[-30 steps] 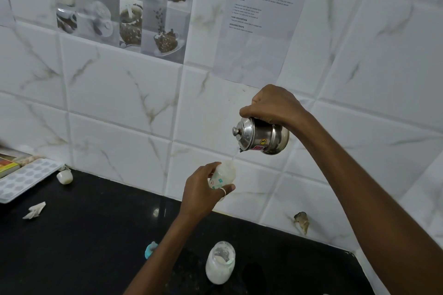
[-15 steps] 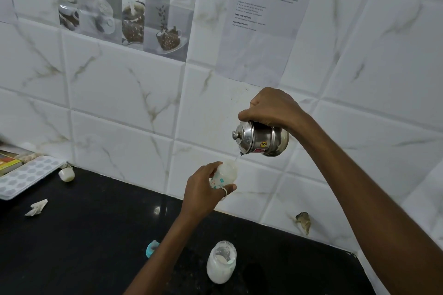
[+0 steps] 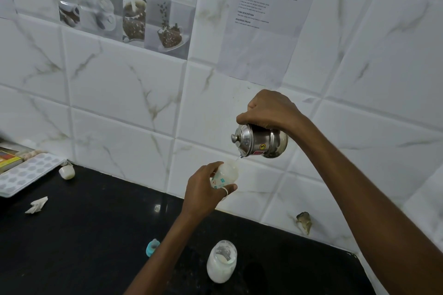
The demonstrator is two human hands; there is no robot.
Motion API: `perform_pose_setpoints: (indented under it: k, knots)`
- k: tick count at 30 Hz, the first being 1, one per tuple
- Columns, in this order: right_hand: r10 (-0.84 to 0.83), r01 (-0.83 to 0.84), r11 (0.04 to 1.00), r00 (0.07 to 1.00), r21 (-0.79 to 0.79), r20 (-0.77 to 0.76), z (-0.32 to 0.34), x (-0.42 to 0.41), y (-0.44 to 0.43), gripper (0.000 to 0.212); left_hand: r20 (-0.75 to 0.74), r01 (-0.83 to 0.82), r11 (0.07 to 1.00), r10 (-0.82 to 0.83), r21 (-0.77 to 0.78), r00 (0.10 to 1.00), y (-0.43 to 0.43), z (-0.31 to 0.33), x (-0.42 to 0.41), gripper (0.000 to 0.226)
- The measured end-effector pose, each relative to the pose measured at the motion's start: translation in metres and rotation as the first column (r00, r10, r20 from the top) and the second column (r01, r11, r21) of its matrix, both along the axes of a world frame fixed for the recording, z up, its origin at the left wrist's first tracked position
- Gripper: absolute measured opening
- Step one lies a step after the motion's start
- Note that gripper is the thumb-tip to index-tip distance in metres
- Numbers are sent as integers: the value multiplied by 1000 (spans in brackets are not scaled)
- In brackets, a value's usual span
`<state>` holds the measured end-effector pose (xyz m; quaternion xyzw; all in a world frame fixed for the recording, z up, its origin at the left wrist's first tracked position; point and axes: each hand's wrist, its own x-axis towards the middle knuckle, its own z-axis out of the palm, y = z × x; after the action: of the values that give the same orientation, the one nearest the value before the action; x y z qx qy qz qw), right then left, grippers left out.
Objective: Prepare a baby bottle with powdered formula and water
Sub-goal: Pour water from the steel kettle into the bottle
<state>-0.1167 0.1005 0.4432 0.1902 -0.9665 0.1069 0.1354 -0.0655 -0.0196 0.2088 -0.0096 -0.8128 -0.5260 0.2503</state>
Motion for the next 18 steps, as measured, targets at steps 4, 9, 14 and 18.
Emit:
perform_pose_setpoints:
  k: [4, 9, 14, 18]
  knots:
    - [0, 0, 1000, 1000, 13, 1, -2, 0, -2, 46, -2, 5, 1000, -5, -2, 1000, 0, -1, -1, 69]
    - [-1, 1, 1000, 1000, 30, 11, -6, 1, -5, 45, -1, 3, 1000, -3, 9, 1000, 0, -1, -1, 68]
    - [-11, 10, 999, 1000, 51, 9, -8, 2, -8, 43, 1, 3, 1000, -3, 5, 1000, 0, -2, -2, 68]
    - [-13, 13, 997, 1000, 82, 7, -12, 3, -12, 39, -6, 3, 1000, -3, -2, 1000, 0, -2, -2, 69]
